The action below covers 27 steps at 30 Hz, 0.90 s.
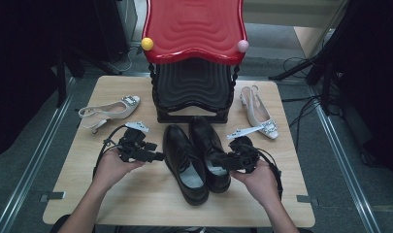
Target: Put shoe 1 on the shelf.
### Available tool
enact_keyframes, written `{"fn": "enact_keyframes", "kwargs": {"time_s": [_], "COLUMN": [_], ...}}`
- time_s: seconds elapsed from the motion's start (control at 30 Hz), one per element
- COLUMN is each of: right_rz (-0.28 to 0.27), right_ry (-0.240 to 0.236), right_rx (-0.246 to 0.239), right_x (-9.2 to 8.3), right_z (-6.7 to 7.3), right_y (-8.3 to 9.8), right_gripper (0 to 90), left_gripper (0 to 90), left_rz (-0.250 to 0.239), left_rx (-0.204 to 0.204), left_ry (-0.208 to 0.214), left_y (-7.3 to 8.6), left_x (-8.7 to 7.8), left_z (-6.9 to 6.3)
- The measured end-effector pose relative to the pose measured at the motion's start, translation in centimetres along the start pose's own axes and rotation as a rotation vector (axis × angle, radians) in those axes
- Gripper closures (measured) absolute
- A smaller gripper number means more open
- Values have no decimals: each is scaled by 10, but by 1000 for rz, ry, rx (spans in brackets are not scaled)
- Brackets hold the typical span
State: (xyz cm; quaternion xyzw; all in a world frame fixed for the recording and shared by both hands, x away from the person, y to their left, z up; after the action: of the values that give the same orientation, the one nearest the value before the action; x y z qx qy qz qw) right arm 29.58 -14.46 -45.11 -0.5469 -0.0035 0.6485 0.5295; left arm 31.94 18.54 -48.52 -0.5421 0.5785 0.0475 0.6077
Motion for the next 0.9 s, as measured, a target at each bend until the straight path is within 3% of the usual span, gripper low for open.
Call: {"fn": "enact_keyframes", "kwargs": {"time_s": [0.4,0.57,0.9], "right_rz": [58,113,166], "right_ry": [-9,13,62], "right_rx": [20,47,66], "right_x": [22,38,64], "right_z": [14,11,9], "right_y": [-7,-7,-13], "right_gripper": [597,596,591], "left_gripper": [380,380,379], "left_rz": [-17,-31,-53], "left_rx": [0,-1,-19], "left_ry": [-7,0,-11], "left_y": [-10,-13,-13], "left_x": [-3,-2,-5], "left_z": [10,11,16]}}
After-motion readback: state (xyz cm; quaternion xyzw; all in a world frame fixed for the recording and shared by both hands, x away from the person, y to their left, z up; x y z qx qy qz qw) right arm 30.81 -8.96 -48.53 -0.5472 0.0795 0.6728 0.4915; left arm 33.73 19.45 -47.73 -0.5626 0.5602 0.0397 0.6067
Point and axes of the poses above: each handheld gripper's, and its own axes: x roughly forward along the jaws, y roughly out of its underside, z roughly to its left, the point moved 1 cm from there along x, roughly forward along the jaws, and after that the axes turned 6 degrees about -y, right-handed, at the moved point
